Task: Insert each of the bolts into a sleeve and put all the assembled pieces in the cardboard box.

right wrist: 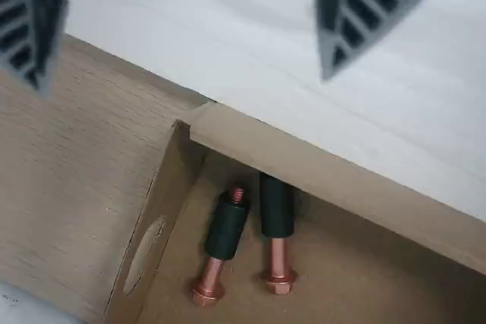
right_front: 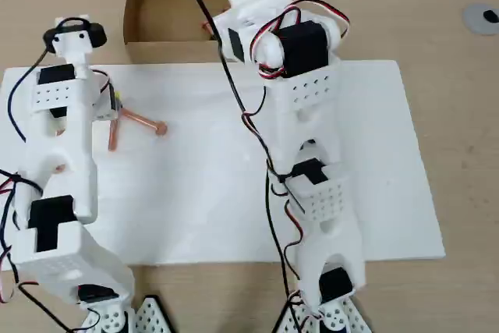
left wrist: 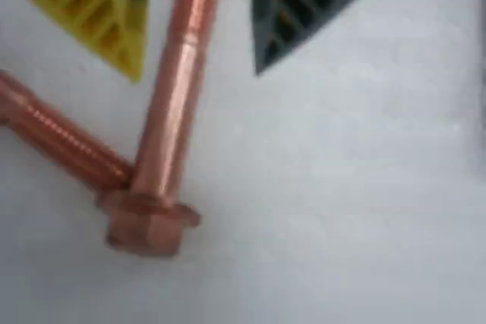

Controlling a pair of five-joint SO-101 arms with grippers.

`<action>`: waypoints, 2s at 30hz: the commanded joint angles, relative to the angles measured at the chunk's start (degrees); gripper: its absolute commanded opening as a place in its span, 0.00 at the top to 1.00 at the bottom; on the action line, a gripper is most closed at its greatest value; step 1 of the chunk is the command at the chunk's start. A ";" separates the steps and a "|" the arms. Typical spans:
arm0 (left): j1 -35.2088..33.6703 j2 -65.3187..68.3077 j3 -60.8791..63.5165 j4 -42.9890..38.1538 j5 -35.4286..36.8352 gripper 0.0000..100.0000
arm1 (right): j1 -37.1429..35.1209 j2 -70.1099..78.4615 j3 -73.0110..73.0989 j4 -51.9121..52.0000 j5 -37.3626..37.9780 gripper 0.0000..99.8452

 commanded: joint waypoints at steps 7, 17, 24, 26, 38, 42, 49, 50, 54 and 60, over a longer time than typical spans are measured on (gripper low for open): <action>-0.70 0.84 -1.58 -3.43 -0.35 0.89 | 0.31 -4.26 -2.59 0.79 0.00 0.73; -0.70 12.79 -2.02 -6.51 -0.09 0.89 | 0.31 -4.26 -2.59 0.79 0.00 0.73; -0.97 13.23 -2.11 -9.49 0.00 0.93 | 0.22 -4.18 -2.59 0.79 0.00 0.73; -1.23 13.23 -2.11 -10.73 0.00 0.94 | 0.22 -4.18 -2.59 0.79 0.00 0.73; -1.76 13.49 -4.22 -10.99 0.00 0.99 | 0.13 -4.18 -2.51 0.79 -0.09 0.73; -1.85 13.05 -4.22 -10.11 0.18 0.99 | 0.13 -4.18 -2.51 0.79 -0.09 0.73; -2.81 5.85 -10.02 0.18 1.76 0.99 | 0.13 -4.18 -2.51 0.79 -0.79 0.73; -2.64 4.00 -10.46 1.32 1.76 0.99 | 0.13 -4.18 -2.51 0.79 -1.58 0.73; -1.58 -4.00 -8.62 2.81 1.67 0.99 | 0.13 -4.09 -2.42 0.79 -2.90 0.73; 0.35 -17.63 -0.44 4.66 1.58 0.99 | 0.40 -4.18 1.80 0.88 -2.90 0.73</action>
